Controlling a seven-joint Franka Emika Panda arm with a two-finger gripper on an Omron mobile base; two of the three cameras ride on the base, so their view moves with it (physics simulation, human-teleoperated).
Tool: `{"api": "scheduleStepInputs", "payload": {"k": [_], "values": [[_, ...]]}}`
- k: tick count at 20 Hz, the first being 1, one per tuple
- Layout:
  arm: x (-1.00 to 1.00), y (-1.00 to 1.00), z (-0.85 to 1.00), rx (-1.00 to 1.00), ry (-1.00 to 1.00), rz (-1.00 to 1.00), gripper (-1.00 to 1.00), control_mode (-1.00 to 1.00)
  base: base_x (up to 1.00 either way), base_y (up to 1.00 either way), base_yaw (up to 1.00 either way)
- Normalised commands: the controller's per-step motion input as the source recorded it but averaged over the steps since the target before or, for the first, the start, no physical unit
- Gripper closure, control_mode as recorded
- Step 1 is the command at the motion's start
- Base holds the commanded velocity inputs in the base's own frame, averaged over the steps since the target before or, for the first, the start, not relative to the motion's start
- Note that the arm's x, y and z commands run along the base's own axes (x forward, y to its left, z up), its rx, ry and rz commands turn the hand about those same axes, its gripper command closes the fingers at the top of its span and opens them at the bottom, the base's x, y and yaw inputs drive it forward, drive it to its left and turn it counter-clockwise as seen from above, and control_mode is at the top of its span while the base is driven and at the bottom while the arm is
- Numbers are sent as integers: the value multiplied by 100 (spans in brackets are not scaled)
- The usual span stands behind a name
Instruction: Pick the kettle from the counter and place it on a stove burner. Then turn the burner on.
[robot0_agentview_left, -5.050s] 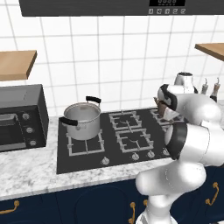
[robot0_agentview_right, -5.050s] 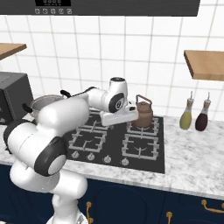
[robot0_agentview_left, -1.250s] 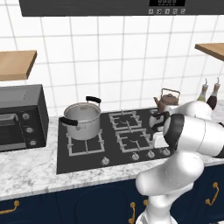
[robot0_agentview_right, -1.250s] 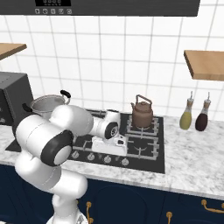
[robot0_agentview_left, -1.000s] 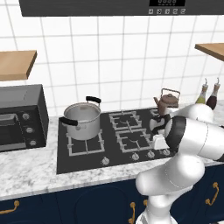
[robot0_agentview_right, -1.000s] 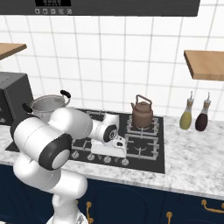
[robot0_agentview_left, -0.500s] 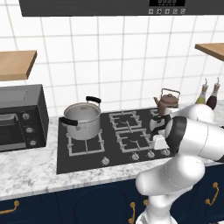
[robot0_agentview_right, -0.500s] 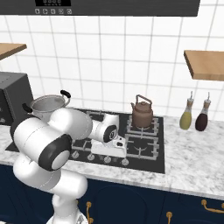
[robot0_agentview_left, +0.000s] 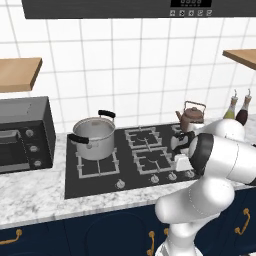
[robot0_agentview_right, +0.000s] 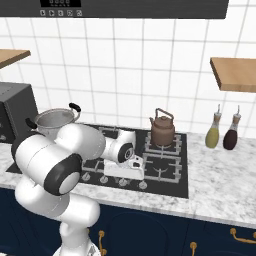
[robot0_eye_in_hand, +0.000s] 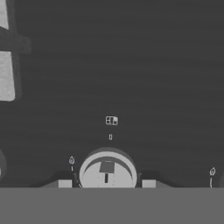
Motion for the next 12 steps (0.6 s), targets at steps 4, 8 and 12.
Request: {"api": "scheduleStepInputs", "payload": {"k": [4, 8, 12], "values": [[-4, 0, 0, 0, -1, 35, 100, -100, 0, 0, 0], [-17, 0, 0, 0, 0, 43, 100, -100, 0, 0, 0], [-23, 0, 0, 0, -5, 45, 100, -100, 0, 0, 0]]}}
